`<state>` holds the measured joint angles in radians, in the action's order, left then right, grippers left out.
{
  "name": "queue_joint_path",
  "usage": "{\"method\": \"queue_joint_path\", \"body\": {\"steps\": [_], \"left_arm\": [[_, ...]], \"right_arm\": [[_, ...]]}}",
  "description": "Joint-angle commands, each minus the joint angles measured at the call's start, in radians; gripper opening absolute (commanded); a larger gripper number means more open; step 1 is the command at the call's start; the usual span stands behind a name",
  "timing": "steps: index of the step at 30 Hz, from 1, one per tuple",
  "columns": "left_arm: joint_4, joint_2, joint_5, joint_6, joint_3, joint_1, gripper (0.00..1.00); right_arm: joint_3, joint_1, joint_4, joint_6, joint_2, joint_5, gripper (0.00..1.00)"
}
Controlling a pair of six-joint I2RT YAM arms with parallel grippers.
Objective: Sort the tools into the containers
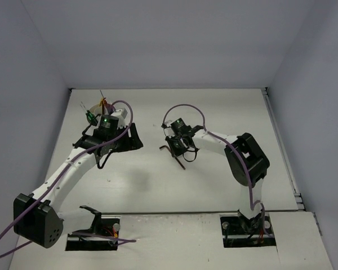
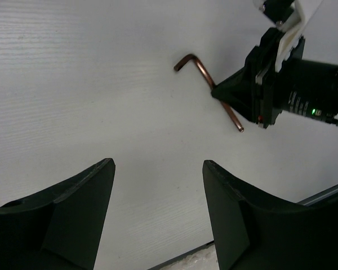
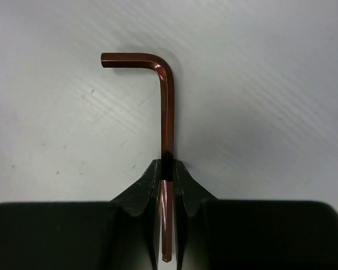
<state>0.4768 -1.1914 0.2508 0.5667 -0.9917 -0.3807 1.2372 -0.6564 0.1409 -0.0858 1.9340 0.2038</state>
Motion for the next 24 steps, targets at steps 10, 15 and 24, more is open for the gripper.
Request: {"method": "queue_joint_path", "body": {"steps": [10,15,24], "left_arm": [[-0.165,-0.104,0.056,0.104,-0.079,-0.052,0.61],[-0.183,-0.146,0.063,0.11,-0.108,-0.073,0.61],[-0.209,-0.182,0.092,0.108,-0.127,-0.073,0.61]], "right_arm": [[-0.17,-0.053,-0.342,-0.039,-0.269,0.125,0.0],[-0.2,-0.074,-0.398,-0.038,-0.32,0.167,0.0],[-0.217,-0.08,-0.425,-0.04,-0.386,0.202,0.0]]}}
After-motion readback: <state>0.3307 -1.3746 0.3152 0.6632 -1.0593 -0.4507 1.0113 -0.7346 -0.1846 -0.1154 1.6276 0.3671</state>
